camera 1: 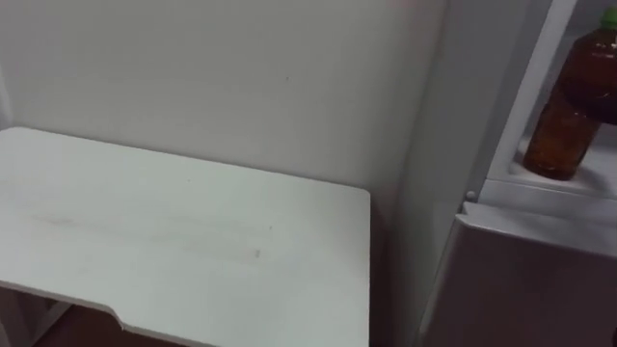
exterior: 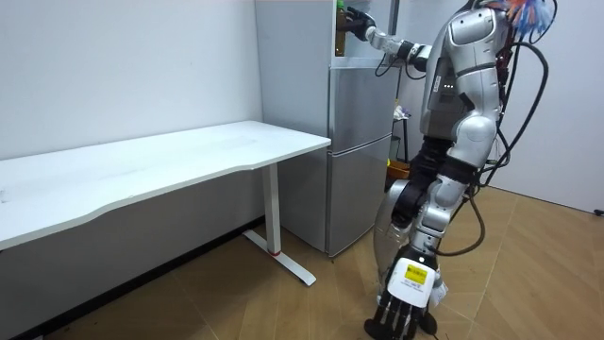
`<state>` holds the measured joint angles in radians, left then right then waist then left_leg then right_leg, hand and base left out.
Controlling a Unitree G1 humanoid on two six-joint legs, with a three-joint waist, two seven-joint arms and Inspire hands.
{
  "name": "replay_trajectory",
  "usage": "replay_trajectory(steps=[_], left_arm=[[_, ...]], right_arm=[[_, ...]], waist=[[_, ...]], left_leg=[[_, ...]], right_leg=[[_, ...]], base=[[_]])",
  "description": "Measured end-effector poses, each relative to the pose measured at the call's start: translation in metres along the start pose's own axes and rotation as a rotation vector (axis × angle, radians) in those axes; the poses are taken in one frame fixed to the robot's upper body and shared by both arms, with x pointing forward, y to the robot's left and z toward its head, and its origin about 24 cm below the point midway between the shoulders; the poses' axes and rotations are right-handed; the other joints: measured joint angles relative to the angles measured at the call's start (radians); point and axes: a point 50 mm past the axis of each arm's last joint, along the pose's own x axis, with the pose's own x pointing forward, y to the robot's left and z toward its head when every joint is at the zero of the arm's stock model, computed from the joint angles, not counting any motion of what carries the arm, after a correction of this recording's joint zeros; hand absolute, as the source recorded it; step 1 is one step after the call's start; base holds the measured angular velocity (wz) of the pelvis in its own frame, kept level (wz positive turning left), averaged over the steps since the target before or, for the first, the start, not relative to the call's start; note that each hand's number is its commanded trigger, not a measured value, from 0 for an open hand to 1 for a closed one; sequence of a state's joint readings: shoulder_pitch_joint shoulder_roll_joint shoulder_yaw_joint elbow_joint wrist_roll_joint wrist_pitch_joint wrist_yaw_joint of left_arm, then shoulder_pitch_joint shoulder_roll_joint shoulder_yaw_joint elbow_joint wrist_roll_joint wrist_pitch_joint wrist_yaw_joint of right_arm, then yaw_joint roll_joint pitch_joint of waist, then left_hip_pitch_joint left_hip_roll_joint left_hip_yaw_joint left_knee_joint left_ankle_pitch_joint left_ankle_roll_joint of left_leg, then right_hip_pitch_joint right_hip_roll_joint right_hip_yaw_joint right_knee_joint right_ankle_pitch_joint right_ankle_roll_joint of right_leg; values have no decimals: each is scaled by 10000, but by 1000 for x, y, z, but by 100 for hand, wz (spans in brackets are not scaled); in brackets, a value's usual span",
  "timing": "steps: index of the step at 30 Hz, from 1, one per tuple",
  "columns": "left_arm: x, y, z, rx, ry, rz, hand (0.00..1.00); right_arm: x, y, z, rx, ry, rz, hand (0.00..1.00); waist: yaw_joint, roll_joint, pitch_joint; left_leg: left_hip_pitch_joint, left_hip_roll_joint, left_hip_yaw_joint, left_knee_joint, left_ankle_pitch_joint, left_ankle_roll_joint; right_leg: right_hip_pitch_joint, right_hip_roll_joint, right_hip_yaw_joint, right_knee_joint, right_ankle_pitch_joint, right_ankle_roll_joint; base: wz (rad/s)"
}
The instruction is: Put the bottle in the upper fridge
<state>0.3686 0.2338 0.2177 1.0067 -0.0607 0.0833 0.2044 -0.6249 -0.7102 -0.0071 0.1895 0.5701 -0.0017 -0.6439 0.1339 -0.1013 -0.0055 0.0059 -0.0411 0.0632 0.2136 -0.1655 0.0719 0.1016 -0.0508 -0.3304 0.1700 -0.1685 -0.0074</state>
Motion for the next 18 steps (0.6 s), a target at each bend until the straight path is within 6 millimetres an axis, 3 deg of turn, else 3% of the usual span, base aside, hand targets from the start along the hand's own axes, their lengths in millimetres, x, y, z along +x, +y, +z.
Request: replay_trajectory(steps=[10, 18], left_arm=[[-2, -4, -11, -117, 391, 35, 0], [-1, -11, -3, -198, 220, -47, 0]], right_arm=[[-25, 2, 0, 507, -387, 435, 0], [-57, 8, 11, 703, -1452, 1218, 0]], waist=[[-218, 193, -51], [-439, 334, 11]], left_leg=[[231, 88, 328, -185, 6, -26], [247, 109, 466, -223, -5, -36]], right_leg=[[33, 33, 246, 1, 16, -8], [-21, 40, 362, -3, 20, -17]], base=[[-9], [-5]])
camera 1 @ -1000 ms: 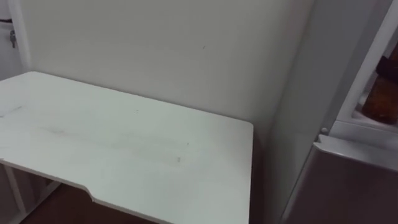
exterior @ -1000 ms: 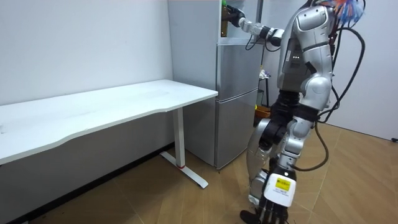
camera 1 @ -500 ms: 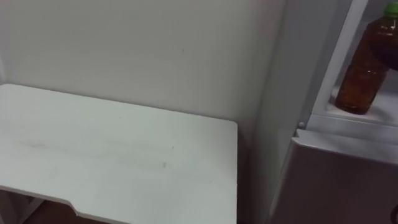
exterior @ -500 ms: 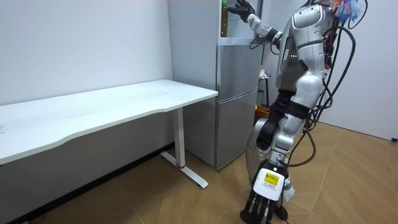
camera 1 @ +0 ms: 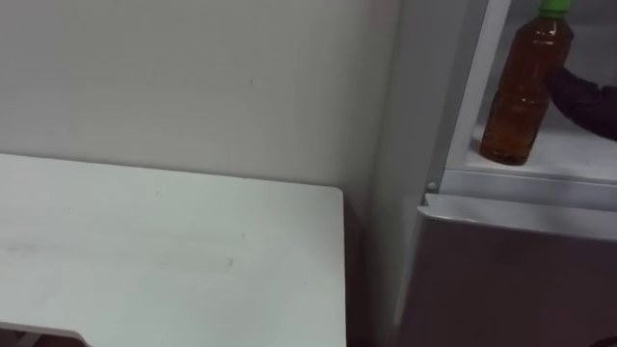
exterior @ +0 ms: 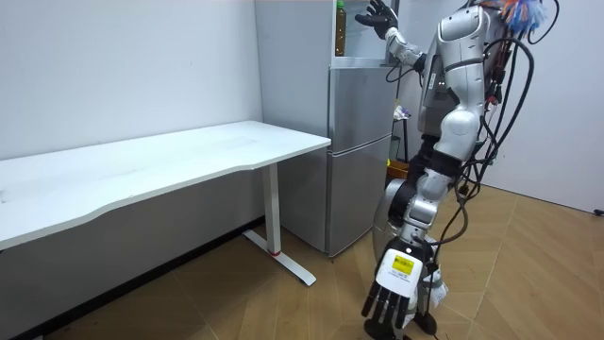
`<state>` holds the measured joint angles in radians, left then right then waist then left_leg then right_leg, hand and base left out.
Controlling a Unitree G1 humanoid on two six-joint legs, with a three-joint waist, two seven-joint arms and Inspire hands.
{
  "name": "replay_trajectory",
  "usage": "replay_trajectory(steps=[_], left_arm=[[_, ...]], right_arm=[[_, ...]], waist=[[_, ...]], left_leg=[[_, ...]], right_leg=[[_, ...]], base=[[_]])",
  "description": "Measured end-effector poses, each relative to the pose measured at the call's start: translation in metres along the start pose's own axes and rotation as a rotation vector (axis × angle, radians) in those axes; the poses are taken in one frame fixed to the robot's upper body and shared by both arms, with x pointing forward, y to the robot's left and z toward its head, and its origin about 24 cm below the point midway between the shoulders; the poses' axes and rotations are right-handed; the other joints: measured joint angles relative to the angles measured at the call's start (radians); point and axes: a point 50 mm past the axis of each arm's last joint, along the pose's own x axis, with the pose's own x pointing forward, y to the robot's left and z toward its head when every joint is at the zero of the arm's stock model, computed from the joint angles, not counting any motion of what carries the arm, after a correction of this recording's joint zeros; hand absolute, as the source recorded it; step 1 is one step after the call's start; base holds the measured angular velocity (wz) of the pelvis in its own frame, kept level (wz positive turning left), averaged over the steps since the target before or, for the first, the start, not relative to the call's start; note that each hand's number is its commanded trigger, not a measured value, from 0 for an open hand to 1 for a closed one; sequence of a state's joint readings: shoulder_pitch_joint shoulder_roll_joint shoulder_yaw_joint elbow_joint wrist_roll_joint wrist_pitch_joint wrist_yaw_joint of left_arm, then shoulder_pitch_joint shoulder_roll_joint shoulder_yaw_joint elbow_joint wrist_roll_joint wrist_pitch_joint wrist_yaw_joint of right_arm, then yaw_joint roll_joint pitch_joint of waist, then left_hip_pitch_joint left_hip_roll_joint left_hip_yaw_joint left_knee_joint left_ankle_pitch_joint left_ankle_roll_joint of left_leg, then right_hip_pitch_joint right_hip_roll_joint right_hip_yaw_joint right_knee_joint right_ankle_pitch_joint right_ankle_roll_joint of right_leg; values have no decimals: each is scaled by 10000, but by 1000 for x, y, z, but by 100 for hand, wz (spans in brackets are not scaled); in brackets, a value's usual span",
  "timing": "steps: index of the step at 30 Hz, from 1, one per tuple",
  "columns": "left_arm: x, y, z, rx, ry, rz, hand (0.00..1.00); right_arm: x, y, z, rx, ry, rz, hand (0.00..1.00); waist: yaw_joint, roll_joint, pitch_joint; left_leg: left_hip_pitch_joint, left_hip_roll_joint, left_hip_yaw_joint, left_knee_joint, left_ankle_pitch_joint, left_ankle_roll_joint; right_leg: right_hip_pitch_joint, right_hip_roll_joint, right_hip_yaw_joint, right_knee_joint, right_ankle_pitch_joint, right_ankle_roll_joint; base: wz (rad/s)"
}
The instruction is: Put the bottle in the upper fridge
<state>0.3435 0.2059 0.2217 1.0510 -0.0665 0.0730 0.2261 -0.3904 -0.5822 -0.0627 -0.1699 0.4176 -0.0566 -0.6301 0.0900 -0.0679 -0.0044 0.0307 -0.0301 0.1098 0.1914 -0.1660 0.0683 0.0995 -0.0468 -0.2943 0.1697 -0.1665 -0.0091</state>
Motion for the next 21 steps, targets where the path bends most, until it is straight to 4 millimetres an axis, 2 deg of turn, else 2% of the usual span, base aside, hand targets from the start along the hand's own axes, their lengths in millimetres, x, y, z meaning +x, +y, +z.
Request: replay_trajectory(steps=[4, 11, 16, 18, 19, 21], left_arm=[[0, -3, 1, 173, -115, -81, 0], [0, -8, 11, 493, -663, -440, 0], [0, -14, 20, 704, -1137, -657, 0], [-1, -16, 21, 805, -1192, -737, 0], [-1, -18, 22, 928, -1256, -847, 0], [-1, -21, 24, 1130, -1358, -1081, 0]], right_arm=[[-21, 3, -1, 529, 92, 251, 0], [-46, -6, -1, 971, 367, 1063, 0], [-52, -18, -4, 1277, 611, 1156, 0], [-58, -22, -9, 1235, 827, 1065, 0], [-63, -23, -13, 1127, 995, 1047, 0], [-75, -26, -22, 1259, 1510, 862, 0]], waist=[[-40, -6, 6], [-419, 126, 19], [-612, 425, -6], [-691, 476, -23], [-731, 560, 12], [-846, 623, 15]], left_leg=[[134, 22, 225, -80, -2, 1], [155, 17, 301, -62, -71, 35], [174, 79, 570, -106, -108, 26], [209, 100, 676, -147, -109, 24], [184, 118, 732, -166, -116, 13], [178, 138, 773, -160, -132, -11]], right_leg=[[6, 41, 304, -23, -5, -6], [29, 26, 344, -130, -1, 17], [-111, 43, 488, 6, 6, 10], [-123, 46, 508, 17, 8, 9], [-127, 52, 514, 12, 13, 4], [-142, 78, 608, -15, 13, 2]], base=[[-16], [-4], [-15], [-13], [-15], [-9]])
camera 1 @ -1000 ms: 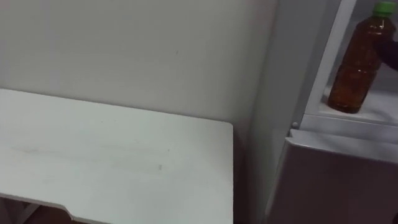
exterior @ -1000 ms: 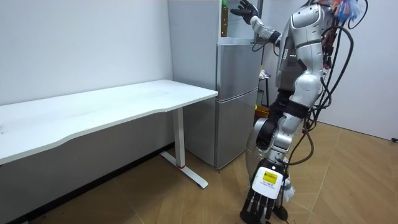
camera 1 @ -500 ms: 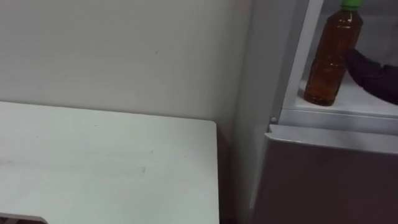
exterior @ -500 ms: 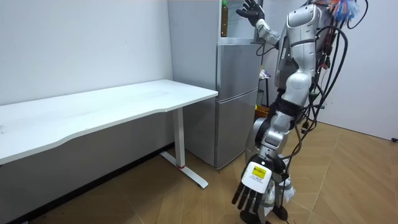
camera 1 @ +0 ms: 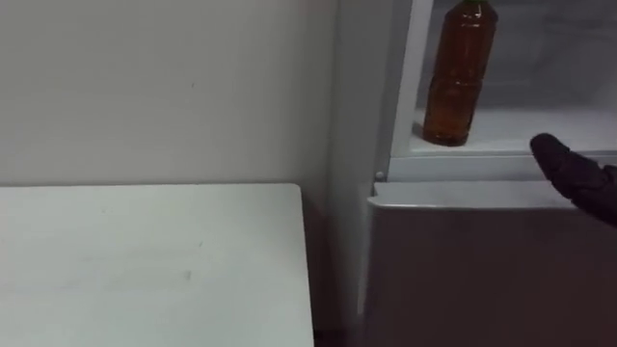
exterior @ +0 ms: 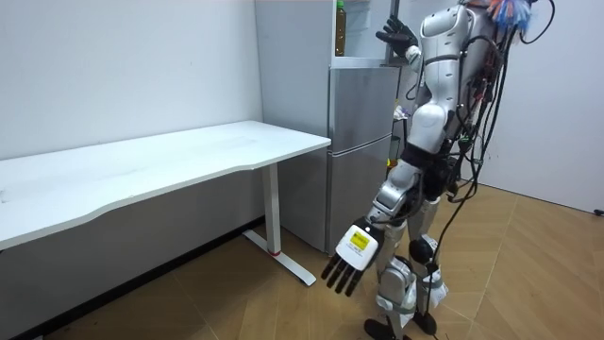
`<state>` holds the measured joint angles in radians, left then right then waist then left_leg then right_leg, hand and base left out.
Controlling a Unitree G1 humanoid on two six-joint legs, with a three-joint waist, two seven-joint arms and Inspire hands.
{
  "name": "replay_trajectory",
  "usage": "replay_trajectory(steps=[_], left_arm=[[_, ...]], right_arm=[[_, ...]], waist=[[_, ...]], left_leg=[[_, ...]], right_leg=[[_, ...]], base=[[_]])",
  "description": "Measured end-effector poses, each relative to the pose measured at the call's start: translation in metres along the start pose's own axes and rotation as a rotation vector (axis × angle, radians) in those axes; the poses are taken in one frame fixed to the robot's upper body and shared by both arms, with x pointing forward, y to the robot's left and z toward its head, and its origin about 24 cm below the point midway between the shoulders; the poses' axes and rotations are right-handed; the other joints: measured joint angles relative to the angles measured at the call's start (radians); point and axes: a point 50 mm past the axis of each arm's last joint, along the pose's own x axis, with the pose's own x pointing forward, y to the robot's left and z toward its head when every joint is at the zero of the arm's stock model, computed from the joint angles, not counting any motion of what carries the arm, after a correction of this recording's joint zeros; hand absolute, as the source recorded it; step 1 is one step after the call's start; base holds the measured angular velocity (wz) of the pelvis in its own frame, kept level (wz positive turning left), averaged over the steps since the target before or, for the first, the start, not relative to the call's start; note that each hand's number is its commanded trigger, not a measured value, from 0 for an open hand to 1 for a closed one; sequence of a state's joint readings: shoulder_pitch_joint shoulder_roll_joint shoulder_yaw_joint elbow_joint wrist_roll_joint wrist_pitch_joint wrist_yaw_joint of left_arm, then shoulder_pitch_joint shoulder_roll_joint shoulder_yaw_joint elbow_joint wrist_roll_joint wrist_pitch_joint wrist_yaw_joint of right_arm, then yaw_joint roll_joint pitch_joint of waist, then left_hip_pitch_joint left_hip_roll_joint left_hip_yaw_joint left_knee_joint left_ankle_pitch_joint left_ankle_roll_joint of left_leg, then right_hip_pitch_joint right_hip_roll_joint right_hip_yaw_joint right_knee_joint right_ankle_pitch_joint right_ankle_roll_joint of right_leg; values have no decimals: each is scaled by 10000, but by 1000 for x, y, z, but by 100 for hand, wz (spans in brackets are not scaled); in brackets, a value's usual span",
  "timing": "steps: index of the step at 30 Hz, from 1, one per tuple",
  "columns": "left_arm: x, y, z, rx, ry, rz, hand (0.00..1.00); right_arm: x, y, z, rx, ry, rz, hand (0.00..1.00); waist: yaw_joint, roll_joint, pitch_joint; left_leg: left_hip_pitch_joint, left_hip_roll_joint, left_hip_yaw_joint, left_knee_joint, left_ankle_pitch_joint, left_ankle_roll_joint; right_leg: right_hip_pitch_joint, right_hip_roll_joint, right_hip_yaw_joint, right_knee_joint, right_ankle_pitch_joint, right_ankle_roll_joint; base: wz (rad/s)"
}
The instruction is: Put the bottle in the upper fridge
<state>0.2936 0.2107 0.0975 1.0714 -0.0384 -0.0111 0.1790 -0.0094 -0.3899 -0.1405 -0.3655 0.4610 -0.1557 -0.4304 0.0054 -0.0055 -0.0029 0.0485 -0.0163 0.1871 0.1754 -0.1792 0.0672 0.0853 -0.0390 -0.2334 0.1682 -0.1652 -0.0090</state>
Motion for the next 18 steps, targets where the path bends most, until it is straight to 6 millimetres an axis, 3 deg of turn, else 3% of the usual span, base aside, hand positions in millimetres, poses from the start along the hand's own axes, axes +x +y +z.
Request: replay_trajectory(steps=[7, 10, 13, 18], left_arm=[[1, -12, 21, 520, -838, -516, 0], [0, -15, 34, 492, -1394, -634, 0], [0, -18, 38, 483, -1629, -691, 0], [0, -25, 40, 209, -1691, -665, 0]], right_arm=[[-53, -34, -57, -776, 3130, -1297, 0], [-71, -42, -78, -1322, 4169, -1614, 0], [-88, -51, -98, -1872, 5221, -1837, 0], [-128, -76, -126, -2710, 7051, -2707, 0]], waist=[[-150, 146, 26], [-266, 266, -36], [-299, 335, -41], [-394, 265, -42]], left_leg=[[-63, 35, 161, 59, -49, -24], [-58, 46, 279, 2, -50, -27], [18, 48, 438, -111, -45, -30], [171, 38, 562, -266, -55, -38]], right_leg=[[-188, 47, 251, 6, -42, -17], [-298, 71, 389, 32, -42, -18], [-350, 83, 537, 104, -41, -18], [-296, 91, 654, 12, -67, -1]], base=[[-8], [-10], [-18], [-10]])
